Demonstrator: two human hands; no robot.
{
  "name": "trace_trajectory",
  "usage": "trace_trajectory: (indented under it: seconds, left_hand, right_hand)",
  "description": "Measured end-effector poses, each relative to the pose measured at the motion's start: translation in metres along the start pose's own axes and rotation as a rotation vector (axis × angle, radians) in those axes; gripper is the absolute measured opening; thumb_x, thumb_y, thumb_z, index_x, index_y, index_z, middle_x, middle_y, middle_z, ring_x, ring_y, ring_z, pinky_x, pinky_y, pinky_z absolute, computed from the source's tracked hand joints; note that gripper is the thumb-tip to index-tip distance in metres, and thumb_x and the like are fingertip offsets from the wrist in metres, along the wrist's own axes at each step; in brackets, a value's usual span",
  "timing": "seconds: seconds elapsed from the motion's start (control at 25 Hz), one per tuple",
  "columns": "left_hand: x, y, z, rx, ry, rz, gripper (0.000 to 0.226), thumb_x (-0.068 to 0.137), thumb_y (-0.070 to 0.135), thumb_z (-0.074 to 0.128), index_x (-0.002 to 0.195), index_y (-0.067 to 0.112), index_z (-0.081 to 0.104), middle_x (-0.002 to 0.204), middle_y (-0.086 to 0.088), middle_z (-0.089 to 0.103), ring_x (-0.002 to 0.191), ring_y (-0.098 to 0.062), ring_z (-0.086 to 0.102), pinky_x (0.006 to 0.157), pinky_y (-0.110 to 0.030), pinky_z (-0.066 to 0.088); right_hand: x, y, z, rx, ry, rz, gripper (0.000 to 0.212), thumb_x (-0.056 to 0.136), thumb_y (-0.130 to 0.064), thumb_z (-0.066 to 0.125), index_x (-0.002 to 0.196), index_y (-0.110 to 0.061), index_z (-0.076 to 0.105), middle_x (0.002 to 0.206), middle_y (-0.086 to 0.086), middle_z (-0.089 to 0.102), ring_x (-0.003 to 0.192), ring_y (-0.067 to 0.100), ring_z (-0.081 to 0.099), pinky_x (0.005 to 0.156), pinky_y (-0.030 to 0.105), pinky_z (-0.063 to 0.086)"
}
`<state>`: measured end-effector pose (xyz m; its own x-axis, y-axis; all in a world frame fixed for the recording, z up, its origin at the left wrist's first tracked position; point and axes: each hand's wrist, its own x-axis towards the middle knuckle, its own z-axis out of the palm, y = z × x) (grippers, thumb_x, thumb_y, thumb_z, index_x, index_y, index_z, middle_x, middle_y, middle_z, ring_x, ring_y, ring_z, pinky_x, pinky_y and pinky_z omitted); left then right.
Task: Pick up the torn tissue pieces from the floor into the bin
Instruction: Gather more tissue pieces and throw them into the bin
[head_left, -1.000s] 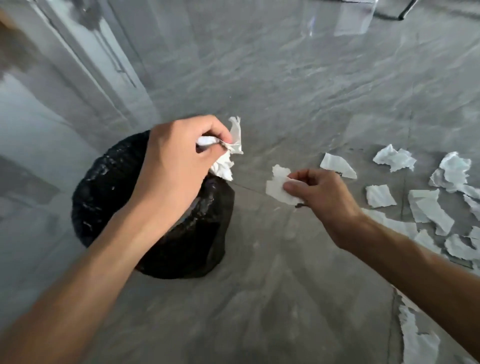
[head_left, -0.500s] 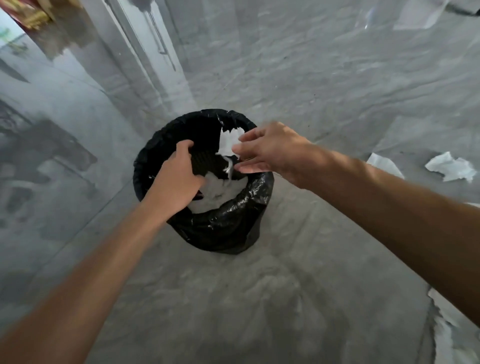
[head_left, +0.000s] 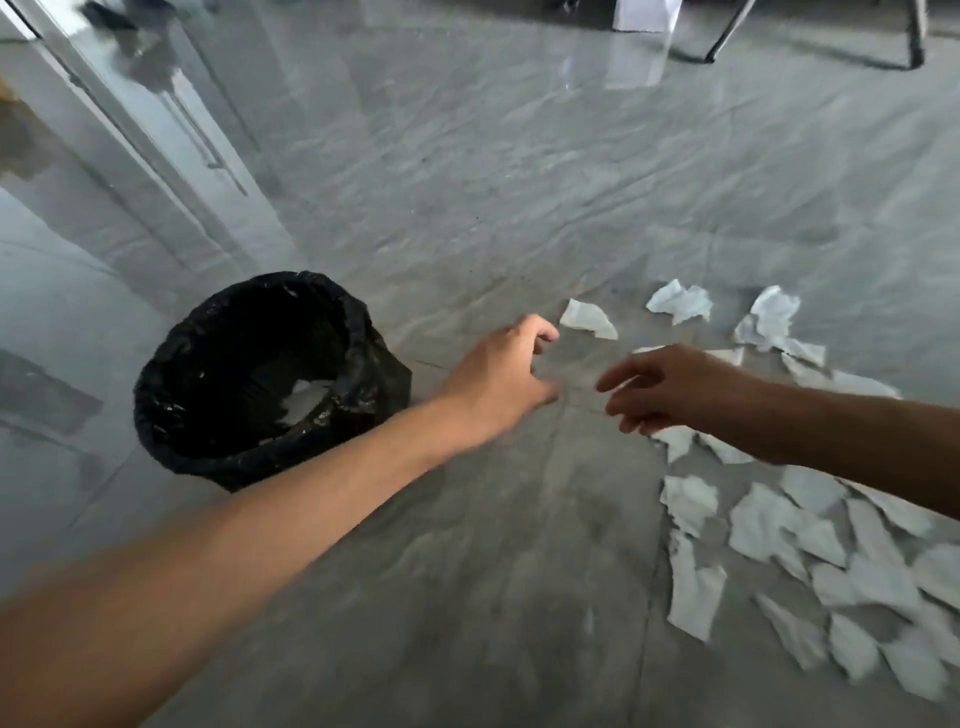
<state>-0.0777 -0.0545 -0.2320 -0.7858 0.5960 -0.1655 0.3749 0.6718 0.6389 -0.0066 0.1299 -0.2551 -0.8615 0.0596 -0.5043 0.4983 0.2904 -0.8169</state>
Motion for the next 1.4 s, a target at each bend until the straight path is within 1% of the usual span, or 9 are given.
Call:
trace_trajectory:
  seconds: [0.24,0.4,0.56,0.8,0.96,1.12,1.24,1.32,1.4]
  left_hand:
    - [0.028,0.078,0.076,0.304,-0.357,0.262,0.045,0.078,0.013,0.065,0.121,0.015,0.053,0.117,-0.006,0.063,0.099,-0.023,0.061,0.085,-0.033,0.049]
    - [0.02,0.057,0.126,0.69,-0.599,0.447,0.049,0.083,0.021,0.061,0.129,0.022,0.043,0.129,-0.005,0.053,0.114,-0.027,0.055,0.09,-0.038,0.048]
    - [0.03,0.033,0.186,0.594,-0.473,0.413,0.05,0.087,0.039,0.061,0.131,0.024,0.042,0.129,-0.004,0.053,0.112,-0.027,0.055,0.085,-0.037,0.047]
    - [0.044,0.018,0.271,0.582,-0.359,0.371,0.034,0.088,0.03,0.06,0.119,0.021,0.05,0.117,-0.01,0.054,0.094,-0.031,0.061,0.069,-0.036,0.047]
    - [0.052,0.018,0.268,0.41,-0.304,0.352,0.013,0.091,0.018,0.057,0.102,0.013,0.06,0.104,-0.009,0.065,0.091,-0.028,0.061,0.074,-0.037,0.049]
    - [0.05,0.022,0.239,0.202,-0.341,0.409,0.025,0.086,0.017,0.065,0.11,0.017,0.059,0.079,0.006,0.057,0.074,-0.013,0.054,0.065,-0.022,0.036]
    - [0.028,0.01,0.244,0.344,-0.577,0.561,0.044,0.086,0.018,0.066,0.127,0.018,0.05,0.097,-0.004,0.062,0.082,-0.016,0.056,0.07,-0.026,0.043]
    - [0.013,-0.002,0.258,0.519,-0.697,0.585,0.051,0.085,0.02,0.065,0.131,0.019,0.042,0.118,-0.009,0.06,0.099,-0.027,0.06,0.08,-0.036,0.049]
    - [0.007,-0.011,0.271,0.567,-0.704,0.589,0.046,0.084,0.023,0.063,0.124,0.02,0.04,0.117,-0.009,0.059,0.101,-0.031,0.06,0.078,-0.039,0.051]
  right_hand:
    - [-0.088,0.162,-0.074,-0.362,0.122,0.114,0.012,0.079,-0.012,0.067,0.086,-0.023,0.067,0.072,-0.007,0.07,0.057,0.003,0.065,0.051,0.011,0.043]
    - [-0.103,0.248,-0.043,-0.716,0.116,0.137,0.031,0.08,-0.036,0.068,0.11,-0.031,0.06,0.109,-0.006,0.061,0.096,0.014,0.061,0.071,0.023,0.043]
    - [-0.097,0.281,-0.013,-0.801,0.252,0.024,0.014,0.089,-0.031,0.053,0.097,-0.023,0.059,0.105,0.001,0.063,0.087,0.022,0.063,0.066,0.031,0.045]
    - [-0.118,0.297,-0.023,-0.586,0.592,0.033,0.009,0.077,-0.028,0.071,0.077,-0.024,0.063,0.086,-0.004,0.064,0.081,0.02,0.059,0.059,0.029,0.039]
    - [-0.127,0.318,-0.011,-0.681,0.492,0.018,0.008,0.083,-0.022,0.06,0.079,-0.015,0.063,0.096,0.004,0.061,0.08,0.026,0.061,0.055,0.028,0.036]
    - [-0.116,0.312,-0.006,-0.533,0.464,-0.029,0.002,0.084,-0.01,0.061,0.083,-0.011,0.061,0.085,0.007,0.063,0.074,0.028,0.062,0.062,0.035,0.047]
    - [-0.114,0.297,-0.003,-0.38,0.488,-0.077,0.018,0.081,-0.007,0.062,0.095,-0.016,0.058,0.078,-0.003,0.059,0.066,0.013,0.053,0.059,0.019,0.039]
    - [-0.122,0.293,0.001,-0.349,0.362,-0.065,0.03,0.079,-0.01,0.062,0.105,-0.024,0.055,0.073,-0.011,0.052,0.064,0.007,0.049,0.056,0.019,0.038]
    - [-0.139,0.302,0.003,-0.4,0.166,-0.033,0.039,0.077,-0.015,0.063,0.113,-0.026,0.054,0.077,-0.014,0.052,0.066,0.005,0.049,0.059,0.017,0.038]
